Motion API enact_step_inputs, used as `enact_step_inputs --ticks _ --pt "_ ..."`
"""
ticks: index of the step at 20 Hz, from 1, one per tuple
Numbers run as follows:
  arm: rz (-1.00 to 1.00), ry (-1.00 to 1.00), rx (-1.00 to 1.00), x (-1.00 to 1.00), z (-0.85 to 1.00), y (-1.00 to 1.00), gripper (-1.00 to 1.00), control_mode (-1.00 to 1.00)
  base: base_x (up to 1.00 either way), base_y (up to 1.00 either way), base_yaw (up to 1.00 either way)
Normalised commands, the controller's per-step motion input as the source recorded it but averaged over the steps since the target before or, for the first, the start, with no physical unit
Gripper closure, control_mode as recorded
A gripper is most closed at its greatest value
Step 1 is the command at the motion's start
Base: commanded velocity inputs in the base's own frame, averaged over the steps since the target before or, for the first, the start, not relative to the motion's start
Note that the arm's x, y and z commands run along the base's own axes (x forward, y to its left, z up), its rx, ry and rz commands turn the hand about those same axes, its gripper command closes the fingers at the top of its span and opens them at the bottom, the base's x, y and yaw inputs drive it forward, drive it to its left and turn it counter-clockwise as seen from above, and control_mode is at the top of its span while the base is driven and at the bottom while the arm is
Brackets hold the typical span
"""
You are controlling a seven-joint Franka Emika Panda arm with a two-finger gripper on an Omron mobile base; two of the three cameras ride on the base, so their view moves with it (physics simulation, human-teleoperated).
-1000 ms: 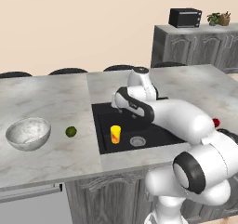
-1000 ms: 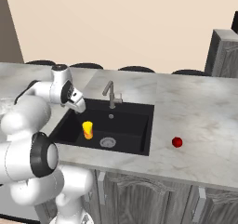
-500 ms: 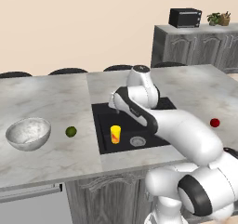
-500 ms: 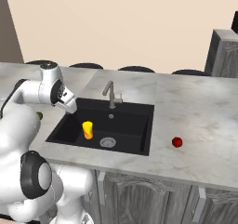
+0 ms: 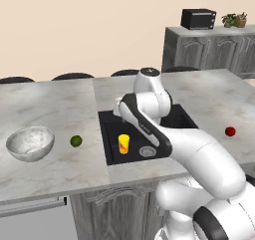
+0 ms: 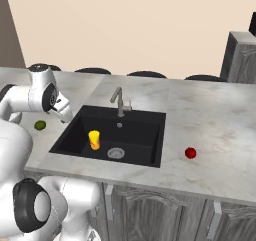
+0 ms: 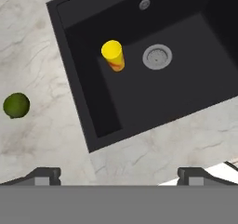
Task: Remove the lime and apple from the sink. Then move the bowl and cup from the counter to the sink for washing.
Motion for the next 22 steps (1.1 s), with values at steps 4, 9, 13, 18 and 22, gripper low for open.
enact_step_inputs --ticks 4,9,13,18,22 --pt "0.0 0.02 0.12 -0.33 0.2 0.08 -1.0 -1.0 0.0 0.0 0.0" --pt "0.0 0.12 0.12 -0.24 0.09 0.17 -1.0 -1.0 0.0 0.0 0.0" --pt "0.0 0.16 0.15 -0.24 0.09 0.2 -1.0 -1.0 0.0 0.0 0.0" --pt "0.0 0.11 0.03 -0.16 0.13 0.41 -1.0 -1.0 0.0 0.0 0.0" --pt "0.0 0.07 0.0 -0.19 0.07 0.45 -1.0 -1.0 0.0 0.0 0.0"
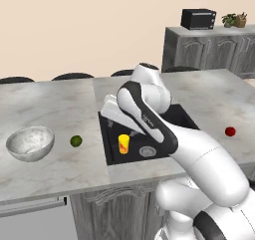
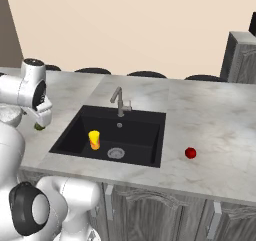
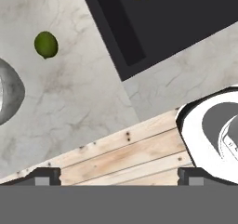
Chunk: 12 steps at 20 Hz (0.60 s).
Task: Remove the lime and apple from the sink. Then move the bowl and cup from the counter to the sink for washing.
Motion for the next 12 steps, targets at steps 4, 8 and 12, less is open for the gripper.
enact_step_inputs --ticks 4,8,12 --pt "0.0 0.0 0.0 -0.17 0.04 0.49 -1.0 -1.0 0.0 0.0 0.0" --pt "0.0 0.0 0.0 -0.07 0.01 0.5 -1.0 -1.0 0.0 0.0 0.0" --pt "0.0 0.0 0.0 0.01 0.0 0.5 -1.0 -1.0 0.0 0.0 0.0"
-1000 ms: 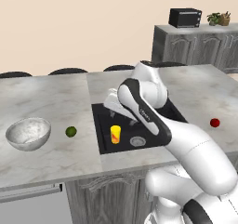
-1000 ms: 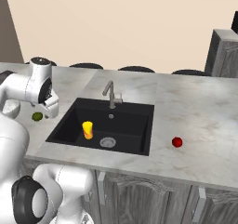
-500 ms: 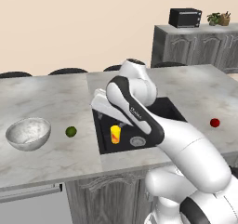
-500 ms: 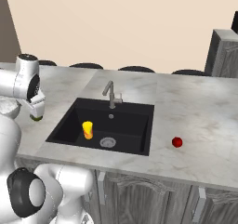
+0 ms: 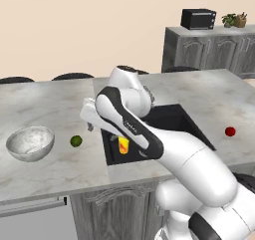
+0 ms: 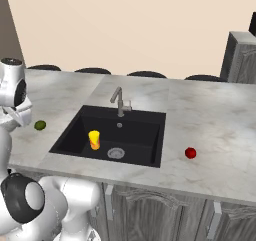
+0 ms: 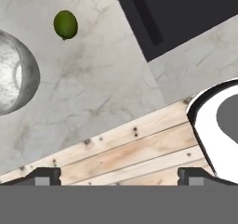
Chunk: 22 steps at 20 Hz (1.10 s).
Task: Remove the lime and apple from the sink. Then move the bowl and cup from the counter to the sink for washing.
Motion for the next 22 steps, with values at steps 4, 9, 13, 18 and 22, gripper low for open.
enact_step_inputs --ticks 4,9,13,18,22 --pt "0.0 0.0 0.0 0.11 -0.03 0.45 -1.0 -1.0 0.0 0.0 0.0" --pt "0.0 0.0 0.0 0.17 -0.06 0.45 -1.0 -1.0 0.0 0.0 0.0" --pt "0.0 0.0 0.0 0.15 -0.09 0.37 -1.0 -1.0 0.0 0.0 0.0" --pt "0.0 0.0 -0.03 0.09 -0.16 0.33 -1.0 -1.0 0.0 0.0 0.0" --pt "0.0 0.0 -0.06 0.1 -0.2 0.25 -1.0 -1.0 0.0 0.0 0.0"
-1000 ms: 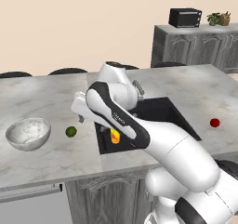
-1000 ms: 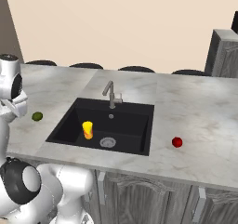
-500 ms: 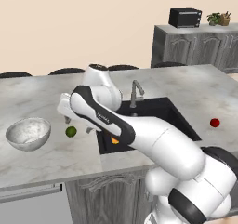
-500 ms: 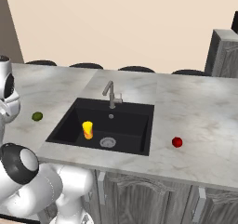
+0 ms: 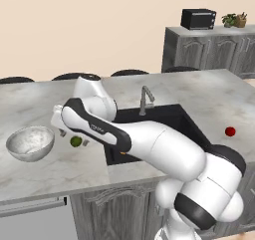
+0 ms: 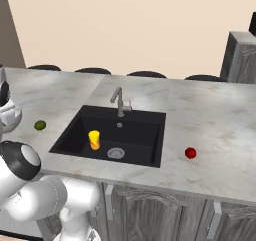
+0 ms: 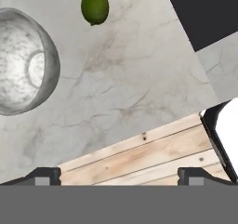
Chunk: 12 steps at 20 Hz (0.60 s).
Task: Remove the lime and apple from the sink. Then move the bowl and cup from the counter to the sink for washing.
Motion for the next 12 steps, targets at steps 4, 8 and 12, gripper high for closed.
enact_step_inputs --ticks 4,8,12 --pt "0.0 0.0 -0.07 0.11 -0.2 0.15 -1.0 -1.0 0.0 0.0 0.0" --pt "0.0 0.0 -0.05 0.14 -0.17 0.12 -1.0 -1.0 0.0 0.0 0.0" --pt "0.0 0.0 -0.04 0.14 -0.17 0.11 -1.0 -1.0 0.0 0.0 0.0"
